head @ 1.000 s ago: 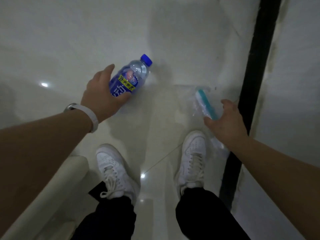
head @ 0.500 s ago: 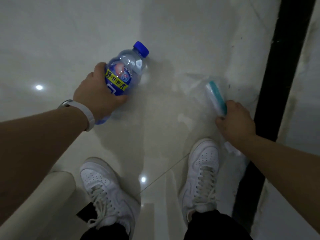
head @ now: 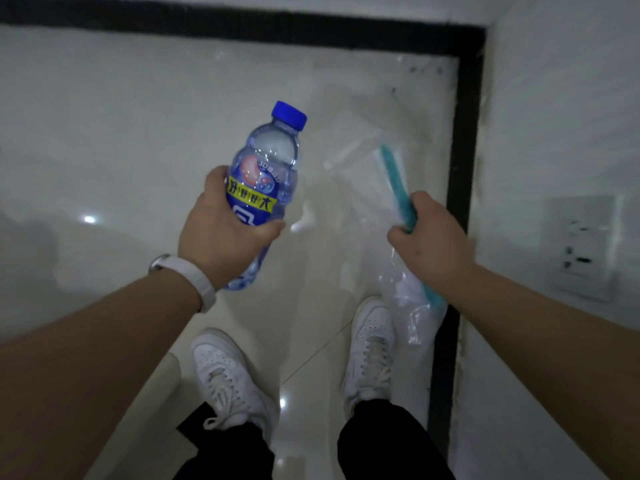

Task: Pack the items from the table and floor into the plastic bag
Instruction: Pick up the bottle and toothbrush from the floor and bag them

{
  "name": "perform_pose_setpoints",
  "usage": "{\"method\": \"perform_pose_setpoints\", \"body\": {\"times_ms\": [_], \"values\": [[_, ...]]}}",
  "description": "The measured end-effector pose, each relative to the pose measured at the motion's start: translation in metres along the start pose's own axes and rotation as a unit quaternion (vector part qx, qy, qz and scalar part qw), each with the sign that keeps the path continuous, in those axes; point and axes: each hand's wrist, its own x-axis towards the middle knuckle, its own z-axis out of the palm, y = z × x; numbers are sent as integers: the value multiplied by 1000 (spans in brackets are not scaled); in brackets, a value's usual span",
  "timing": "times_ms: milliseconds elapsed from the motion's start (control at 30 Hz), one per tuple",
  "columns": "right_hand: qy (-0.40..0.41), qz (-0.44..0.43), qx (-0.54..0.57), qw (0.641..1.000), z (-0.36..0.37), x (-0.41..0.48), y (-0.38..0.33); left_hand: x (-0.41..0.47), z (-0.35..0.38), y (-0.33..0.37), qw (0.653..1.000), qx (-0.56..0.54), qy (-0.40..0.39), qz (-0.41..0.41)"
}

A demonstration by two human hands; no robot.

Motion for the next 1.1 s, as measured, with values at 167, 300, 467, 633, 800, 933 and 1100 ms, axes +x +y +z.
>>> {"method": "perform_pose_setpoints", "body": {"times_ms": [167,300,467,633,800,933,1100], "values": [[10,-3,59,998,-102,-49,-68,-38,-89,89,999,-42,13,26],[21,-22,90,996,-183,-97,-128,-81,-170,163,996,-72,30,43],[44,-58,89,993,-281,-163,-209,-146,-270,235,990,-113,61,57],[66,-98,86,989,-362,-237,-276,-217,-350,285,978,-175,98,59],[79,-154,87,981,-411,-298,-324,-277,-408,316,960,-224,161,59],[78,-191,103,973,-426,-321,-345,-318,-435,330,944,-242,220,41],[27,-253,118,960,-435,-343,-362,-372,-451,332,923,-254,288,-10]]}}
